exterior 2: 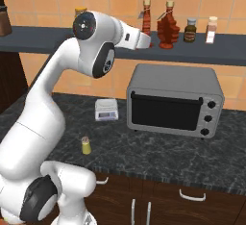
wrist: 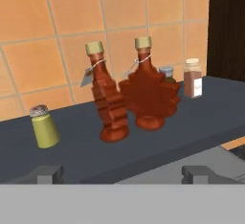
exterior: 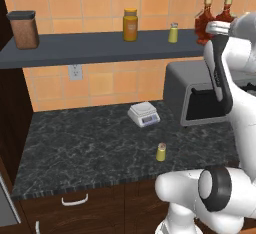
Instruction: Put the shaker and condiment bottle from the counter next to their counterparts in the cabinet.
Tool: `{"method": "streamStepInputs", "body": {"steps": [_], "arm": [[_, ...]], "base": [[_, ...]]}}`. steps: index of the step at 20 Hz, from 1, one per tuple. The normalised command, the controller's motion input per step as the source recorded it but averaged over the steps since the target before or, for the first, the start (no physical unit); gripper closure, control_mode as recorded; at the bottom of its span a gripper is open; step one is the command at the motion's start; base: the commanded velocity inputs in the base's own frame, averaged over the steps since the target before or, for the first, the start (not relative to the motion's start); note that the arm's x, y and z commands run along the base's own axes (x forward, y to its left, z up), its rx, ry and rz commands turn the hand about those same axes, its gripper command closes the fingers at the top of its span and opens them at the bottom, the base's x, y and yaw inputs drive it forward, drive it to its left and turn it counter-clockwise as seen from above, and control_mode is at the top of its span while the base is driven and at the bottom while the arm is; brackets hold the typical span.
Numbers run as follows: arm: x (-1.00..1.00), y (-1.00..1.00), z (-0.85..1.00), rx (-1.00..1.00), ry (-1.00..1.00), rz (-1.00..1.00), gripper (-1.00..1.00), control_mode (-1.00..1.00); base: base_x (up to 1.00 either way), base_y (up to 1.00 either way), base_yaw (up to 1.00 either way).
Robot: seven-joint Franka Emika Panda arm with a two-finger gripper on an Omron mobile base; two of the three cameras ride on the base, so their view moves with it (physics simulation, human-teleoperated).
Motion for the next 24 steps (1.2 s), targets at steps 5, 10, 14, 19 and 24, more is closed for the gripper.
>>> {"method": "streamStepInputs", "body": {"steps": [5,10,14,19,24], "arm": [[-0.68,0.00,0.07,0.00,0.00,0.03,-1.00,-1.00],[-0.85,0.00,0.00,0.00,0.00,0.12,-1.00,-1.00],[-1.00,0.00,0.00,0.00,-0.03,0.16,-1.00,-1.00],[-1.00,0.05,-0.14,0.00,-0.05,0.18,-1.00,-1.00],[-0.90,0.34,-0.52,-0.04,-0.02,0.24,-1.00,-1.00]], "base": [[0.00,0.00,0.00],[0.00,0.00,0.00],[0.00,0.00,0.00],[0.00,0.00,0.00],[0.00,0.00,0.00]]}}
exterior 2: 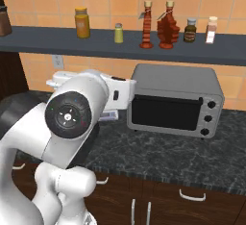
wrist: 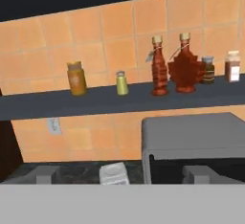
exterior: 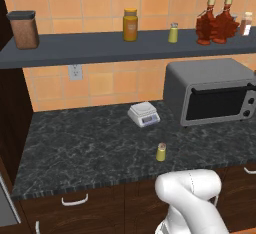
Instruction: Put the shaker and condiment bottle from the counter next to their counterparts in the cabinet.
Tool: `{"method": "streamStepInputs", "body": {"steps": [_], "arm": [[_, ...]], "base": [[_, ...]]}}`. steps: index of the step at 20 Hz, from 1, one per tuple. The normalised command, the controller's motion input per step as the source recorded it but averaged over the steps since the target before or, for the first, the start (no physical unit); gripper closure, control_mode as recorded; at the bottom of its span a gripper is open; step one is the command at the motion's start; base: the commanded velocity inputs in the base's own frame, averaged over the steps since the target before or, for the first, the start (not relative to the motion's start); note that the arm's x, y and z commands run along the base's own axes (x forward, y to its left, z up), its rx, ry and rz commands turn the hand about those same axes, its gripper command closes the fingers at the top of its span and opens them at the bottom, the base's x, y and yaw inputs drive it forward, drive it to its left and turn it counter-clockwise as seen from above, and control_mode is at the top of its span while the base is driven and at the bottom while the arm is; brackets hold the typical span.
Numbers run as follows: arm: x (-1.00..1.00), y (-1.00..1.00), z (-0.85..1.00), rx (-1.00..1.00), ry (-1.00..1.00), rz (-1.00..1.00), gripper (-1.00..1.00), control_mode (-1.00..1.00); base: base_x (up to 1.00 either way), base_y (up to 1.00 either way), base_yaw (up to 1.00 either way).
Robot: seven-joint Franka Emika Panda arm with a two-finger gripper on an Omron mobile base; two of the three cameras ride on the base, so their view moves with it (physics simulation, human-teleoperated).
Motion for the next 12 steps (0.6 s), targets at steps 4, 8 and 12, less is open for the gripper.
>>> {"method": "streamStepInputs", "body": {"steps": [4,8,12], "arm": [[-0.42,0.49,-0.56,-0.07,0.00,0.35,-1.00,-1.00],[-0.01,0.44,-0.56,-0.05,0.00,0.44,-1.00,-1.00],[0.00,0.26,-0.68,-0.11,0.00,0.38,-1.00,-1.00]], "base": [[0.00,0.00,0.00],[0.00,0.00,0.00],[0.00,0.00,0.00]]}}
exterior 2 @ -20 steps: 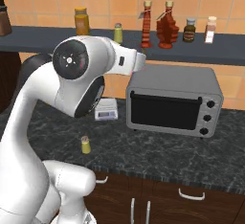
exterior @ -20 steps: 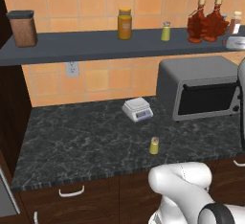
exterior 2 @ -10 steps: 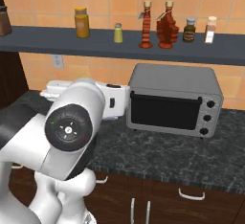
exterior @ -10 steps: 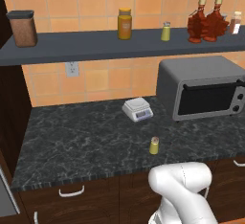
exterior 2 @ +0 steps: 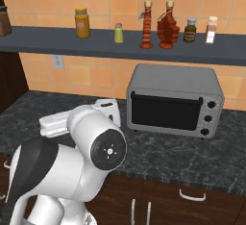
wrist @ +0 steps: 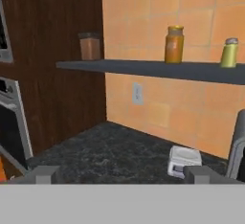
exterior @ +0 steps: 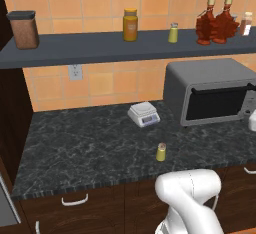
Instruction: Put the shaker and condiment bottle from the counter next to their counterparts in the cabinet.
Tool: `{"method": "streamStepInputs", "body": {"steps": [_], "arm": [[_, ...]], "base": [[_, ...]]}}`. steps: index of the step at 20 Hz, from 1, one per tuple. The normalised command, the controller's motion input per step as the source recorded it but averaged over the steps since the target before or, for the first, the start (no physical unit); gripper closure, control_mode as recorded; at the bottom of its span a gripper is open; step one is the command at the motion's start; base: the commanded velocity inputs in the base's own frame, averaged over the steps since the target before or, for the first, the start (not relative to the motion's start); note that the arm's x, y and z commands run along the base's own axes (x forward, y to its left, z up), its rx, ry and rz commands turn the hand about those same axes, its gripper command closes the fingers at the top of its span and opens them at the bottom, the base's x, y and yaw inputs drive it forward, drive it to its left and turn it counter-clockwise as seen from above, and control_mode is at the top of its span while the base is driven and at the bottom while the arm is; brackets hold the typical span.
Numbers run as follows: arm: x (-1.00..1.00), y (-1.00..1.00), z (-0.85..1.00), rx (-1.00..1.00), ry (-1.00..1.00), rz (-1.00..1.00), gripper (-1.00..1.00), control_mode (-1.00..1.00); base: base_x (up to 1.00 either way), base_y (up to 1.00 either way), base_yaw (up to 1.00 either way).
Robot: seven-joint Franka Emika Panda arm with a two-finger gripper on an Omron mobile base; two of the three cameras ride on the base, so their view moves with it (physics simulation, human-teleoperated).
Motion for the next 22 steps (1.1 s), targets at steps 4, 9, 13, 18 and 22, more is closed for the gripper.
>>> {"method": "streamStepInputs", "body": {"steps": [4,9,13,18,22], "arm": [[0.08,0.31,-0.81,-0.22,0.00,0.33,-1.00,-1.00],[0.10,0.40,-0.93,-0.24,0.00,0.18,-1.00,-1.00],[0.05,0.47,-0.66,-0.15,0.04,0.08,-1.00,-1.00],[0.31,0.28,-0.50,-0.08,0.00,0.03,-1.00,-1.00],[0.34,0.09,-0.74,-0.07,-0.03,0.07,-1.00,-1.00]], "base": [[0.00,0.00,0.00],[0.00,0.00,0.00],[0.00,0.00,0.00],[0.00,0.00,0.00],[0.00,0.00,0.00]]}}
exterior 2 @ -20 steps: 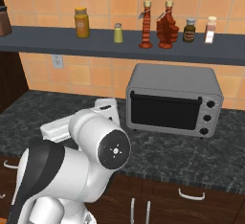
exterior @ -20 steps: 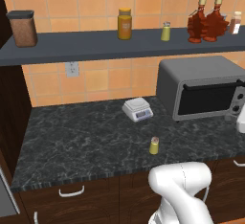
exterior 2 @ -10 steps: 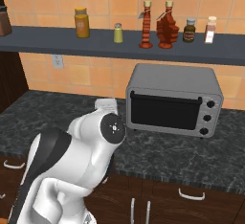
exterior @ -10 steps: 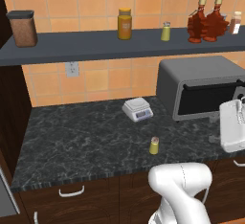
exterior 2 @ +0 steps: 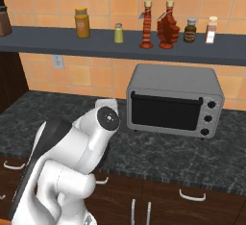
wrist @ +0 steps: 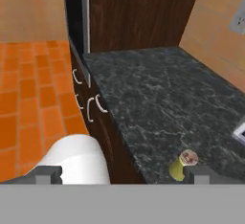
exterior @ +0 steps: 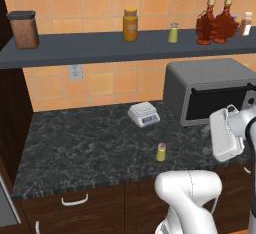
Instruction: Put the shaker and condiment bottle from the counter next to their counterparts in the cabinet.
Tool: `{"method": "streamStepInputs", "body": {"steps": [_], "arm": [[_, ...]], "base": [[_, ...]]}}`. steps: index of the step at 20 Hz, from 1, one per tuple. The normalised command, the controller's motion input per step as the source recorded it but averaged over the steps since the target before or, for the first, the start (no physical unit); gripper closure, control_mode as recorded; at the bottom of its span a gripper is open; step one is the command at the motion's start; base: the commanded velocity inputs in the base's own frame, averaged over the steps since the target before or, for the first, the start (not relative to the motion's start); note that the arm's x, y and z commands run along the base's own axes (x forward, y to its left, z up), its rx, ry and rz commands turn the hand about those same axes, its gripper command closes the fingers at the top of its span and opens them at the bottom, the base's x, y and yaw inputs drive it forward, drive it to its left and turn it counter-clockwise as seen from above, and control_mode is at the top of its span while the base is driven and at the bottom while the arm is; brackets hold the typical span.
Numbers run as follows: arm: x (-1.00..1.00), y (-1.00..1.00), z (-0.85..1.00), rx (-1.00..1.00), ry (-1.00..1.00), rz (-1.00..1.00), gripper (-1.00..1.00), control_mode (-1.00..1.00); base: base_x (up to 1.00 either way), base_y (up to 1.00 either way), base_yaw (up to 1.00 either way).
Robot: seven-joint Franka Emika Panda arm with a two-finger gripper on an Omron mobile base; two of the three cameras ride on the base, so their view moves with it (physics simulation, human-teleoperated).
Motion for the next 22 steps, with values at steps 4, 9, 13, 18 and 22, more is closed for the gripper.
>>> {"method": "streamStepInputs", "body": {"steps": [4,9,13,18,22], "arm": [[0.36,0.08,-0.80,-0.02,0.00,0.07,-1.00,-1.00],[0.43,0.15,-0.60,0.00,0.00,0.04,-1.00,-1.00],[0.42,0.06,-0.57,0.00,0.03,0.00,-1.00,-1.00],[0.25,0.00,-0.45,0.05,0.01,0.01,-1.00,-1.00],[0.22,0.00,-0.31,0.10,0.03,0.03,-1.00,-1.00]], "base": [[0.00,0.00,0.00],[0.00,0.00,0.00],[0.00,0.00,0.00],[0.00,0.00,0.00],[0.00,0.00,0.00]]}}
